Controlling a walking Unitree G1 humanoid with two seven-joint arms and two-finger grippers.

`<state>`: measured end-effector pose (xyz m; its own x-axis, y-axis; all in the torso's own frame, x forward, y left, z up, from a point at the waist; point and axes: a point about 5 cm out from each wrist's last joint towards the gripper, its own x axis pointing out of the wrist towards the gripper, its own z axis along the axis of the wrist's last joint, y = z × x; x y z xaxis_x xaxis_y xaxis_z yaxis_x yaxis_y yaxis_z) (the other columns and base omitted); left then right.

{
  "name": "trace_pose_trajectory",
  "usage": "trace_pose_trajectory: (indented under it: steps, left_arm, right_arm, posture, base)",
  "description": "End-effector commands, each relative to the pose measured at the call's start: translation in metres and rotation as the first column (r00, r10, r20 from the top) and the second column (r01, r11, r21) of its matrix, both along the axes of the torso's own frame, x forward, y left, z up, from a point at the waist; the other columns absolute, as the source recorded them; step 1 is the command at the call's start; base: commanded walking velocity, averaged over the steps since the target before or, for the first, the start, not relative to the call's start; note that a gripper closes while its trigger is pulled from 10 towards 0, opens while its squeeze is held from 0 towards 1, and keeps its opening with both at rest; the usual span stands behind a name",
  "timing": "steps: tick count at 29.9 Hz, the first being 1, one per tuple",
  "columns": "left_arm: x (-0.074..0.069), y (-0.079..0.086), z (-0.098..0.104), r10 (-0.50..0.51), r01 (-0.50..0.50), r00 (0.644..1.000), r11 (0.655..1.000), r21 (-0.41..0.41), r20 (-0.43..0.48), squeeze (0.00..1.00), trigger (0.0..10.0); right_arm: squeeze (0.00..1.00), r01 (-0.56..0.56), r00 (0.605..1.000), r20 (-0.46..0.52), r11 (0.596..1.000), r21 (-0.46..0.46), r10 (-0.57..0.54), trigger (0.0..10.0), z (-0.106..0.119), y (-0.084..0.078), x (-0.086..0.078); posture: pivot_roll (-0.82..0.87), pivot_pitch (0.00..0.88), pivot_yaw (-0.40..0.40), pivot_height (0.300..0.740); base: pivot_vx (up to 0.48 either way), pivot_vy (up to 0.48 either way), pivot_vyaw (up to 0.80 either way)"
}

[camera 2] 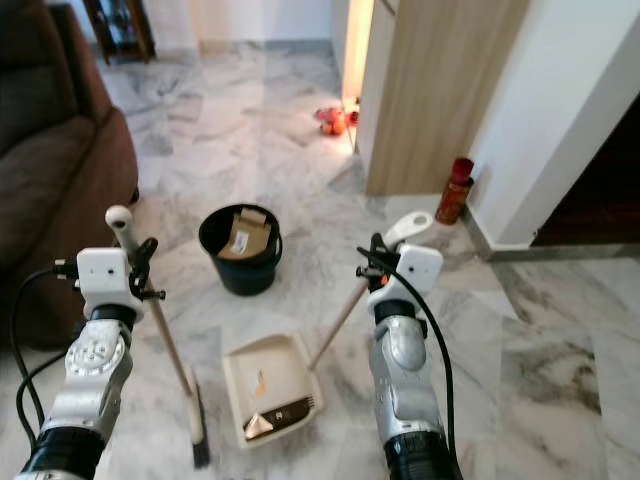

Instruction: Sweep floor

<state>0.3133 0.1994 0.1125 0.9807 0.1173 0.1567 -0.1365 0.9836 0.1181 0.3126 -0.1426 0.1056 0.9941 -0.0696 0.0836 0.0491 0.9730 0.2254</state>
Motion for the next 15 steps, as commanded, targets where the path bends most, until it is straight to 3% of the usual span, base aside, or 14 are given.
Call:
trace_pose_trajectory:
  steps: [1, 6, 10, 15]
  left_arm:
    - [0.003, 0.0016, 0.011, 0.0, 0.0, 0.999, 1.0, 0.008, 0.044, 0.01, 10.0]
    - [0.003, 0.0016, 0.0112, 0.0, -0.001, 0.999, 1.0, 0.007, 0.044, 0.01, 10.0]
    - [0.003, 0.0016, 0.0113, 0.001, -0.001, 0.999, 1.0, 0.007, 0.044, 0.01, 10.0]
    - [0.0032, 0.0015, 0.0117, 0.001, -0.002, 0.999, 1.0, 0.007, 0.046, 0.01, 10.0]
  right_arm:
    - [0.0, 0.004, 0.999, 0.041, 1.0, 0.007, -0.004, 10.0, 0.0091, 0.0, 0.0021]
    - [0.0, 0.001, 0.999, 0.041, 1.0, 0.007, -0.002, 10.0, 0.009, 0.0005, 0.002]
    - [0.0, 0.0, 0.999, 0.04, 1.0, 0.006, 0.0, 10.0, 0.0088, 0.0007, 0.0019]
    - [0.0, -0.003, 0.999, 0.042, 1.0, 0.005, 0.003, 10.0, 0.009, 0.0011, 0.0018]
  posture:
    - [-0.02, 0.047, -0.01, 0.74]
    - [-0.02, 0.048, -0.011, 0.74]
    - [-0.02, 0.048, -0.011, 0.74]
    - [-0.02, 0.051, -0.011, 0.74]
  base:
    - [0.292, 0.0, 0.41]
    - [0.291, 0.0, 0.47]
    - [0.294, 0.0, 0.0]
    - [0.293, 0.0, 0.67]
